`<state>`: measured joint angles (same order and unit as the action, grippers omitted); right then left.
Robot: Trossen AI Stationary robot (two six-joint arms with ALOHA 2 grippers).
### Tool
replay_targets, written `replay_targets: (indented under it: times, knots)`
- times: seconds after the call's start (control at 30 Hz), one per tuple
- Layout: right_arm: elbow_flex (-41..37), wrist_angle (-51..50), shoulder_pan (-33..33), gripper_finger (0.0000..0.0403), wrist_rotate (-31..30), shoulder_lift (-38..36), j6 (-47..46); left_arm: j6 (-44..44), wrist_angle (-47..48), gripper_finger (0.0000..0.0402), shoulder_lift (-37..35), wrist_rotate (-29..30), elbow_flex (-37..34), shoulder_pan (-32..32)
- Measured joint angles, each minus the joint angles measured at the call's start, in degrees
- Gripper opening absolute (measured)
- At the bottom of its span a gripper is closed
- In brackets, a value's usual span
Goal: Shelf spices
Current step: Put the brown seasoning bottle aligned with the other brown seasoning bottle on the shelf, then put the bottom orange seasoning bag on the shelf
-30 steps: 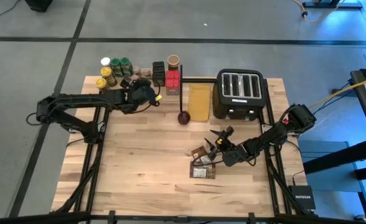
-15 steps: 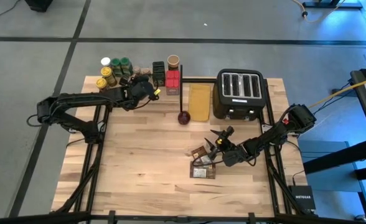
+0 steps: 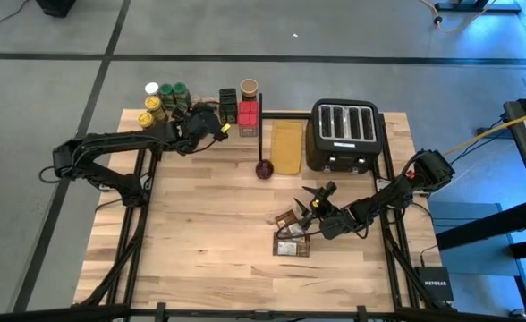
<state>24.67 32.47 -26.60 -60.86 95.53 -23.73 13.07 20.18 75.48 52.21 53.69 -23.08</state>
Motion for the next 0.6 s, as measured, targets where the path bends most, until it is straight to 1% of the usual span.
replay_targets:
  times: [0.1,0.23,0.47,0.6]
  knots:
    - [0.0,0.0,0.0,0.0237,0.0,0.0,0.0,0.0,0.0,0.0217,0.0,-3.2,0.0,-1.0]
    - [0.0,0.0,0.0,0.0237,0.0,0.0,0.0,-2.1,-0.3,0.0235,0.0,-4.0,0.0,-1.4]
    - [0.0,0.0,0.0,0.0237,0.0,0.0,0.0,-6.4,0.5,0.0236,-0.3,-4.0,3.1,0.7]
    - [0.0,0.0,0.0,0.0237,0.0,0.0,0.0,-7.5,0.7,0.0236,-2.6,-4.0,4.6,3.8]
